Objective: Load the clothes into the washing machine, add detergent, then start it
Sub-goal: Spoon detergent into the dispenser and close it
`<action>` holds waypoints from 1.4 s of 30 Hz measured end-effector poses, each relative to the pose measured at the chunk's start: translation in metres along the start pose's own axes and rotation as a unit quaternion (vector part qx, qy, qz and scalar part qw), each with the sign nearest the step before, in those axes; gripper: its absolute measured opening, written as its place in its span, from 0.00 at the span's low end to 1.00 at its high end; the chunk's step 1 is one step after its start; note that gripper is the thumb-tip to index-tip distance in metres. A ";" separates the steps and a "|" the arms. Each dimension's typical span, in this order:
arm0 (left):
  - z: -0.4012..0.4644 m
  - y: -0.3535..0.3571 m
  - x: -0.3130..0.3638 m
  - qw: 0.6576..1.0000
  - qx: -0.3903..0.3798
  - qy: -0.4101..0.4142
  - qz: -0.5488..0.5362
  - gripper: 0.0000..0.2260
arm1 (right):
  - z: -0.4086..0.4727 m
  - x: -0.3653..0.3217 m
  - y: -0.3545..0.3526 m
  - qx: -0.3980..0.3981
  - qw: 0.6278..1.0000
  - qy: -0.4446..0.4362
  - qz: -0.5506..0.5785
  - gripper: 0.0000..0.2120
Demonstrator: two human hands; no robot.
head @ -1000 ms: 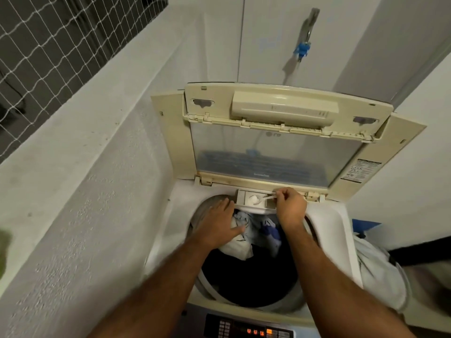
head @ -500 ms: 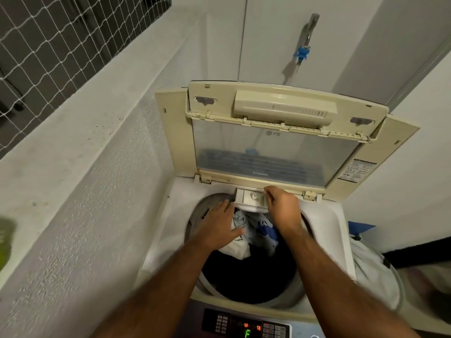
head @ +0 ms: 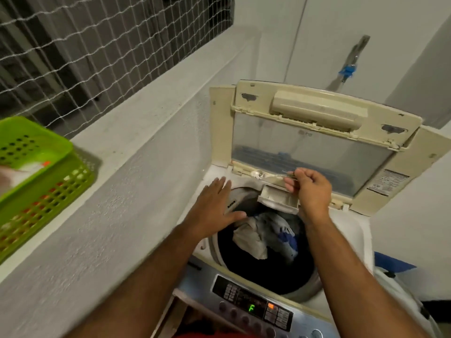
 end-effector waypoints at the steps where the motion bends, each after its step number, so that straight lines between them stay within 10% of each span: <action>1: -0.012 -0.010 0.000 1.000 0.018 -0.006 -0.003 0.44 | -0.005 -0.004 0.010 -0.022 1.000 0.009 0.006 0.06; 22: -0.249 -0.252 -0.023 0.951 0.256 -0.136 0.104 0.43 | -0.158 -0.092 0.273 -0.410 0.907 -0.026 0.092 0.07; 42: -0.289 -0.253 -0.126 0.957 0.213 -0.194 0.032 0.45 | -0.244 -0.062 0.418 -0.497 0.679 -0.392 -0.372 0.06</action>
Point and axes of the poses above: each hand's wrist, its own z-axis towards the middle knuckle, its own y-axis out of the palm, x = y × z, the point moved 3 cm from there along z, towards the middle knuckle
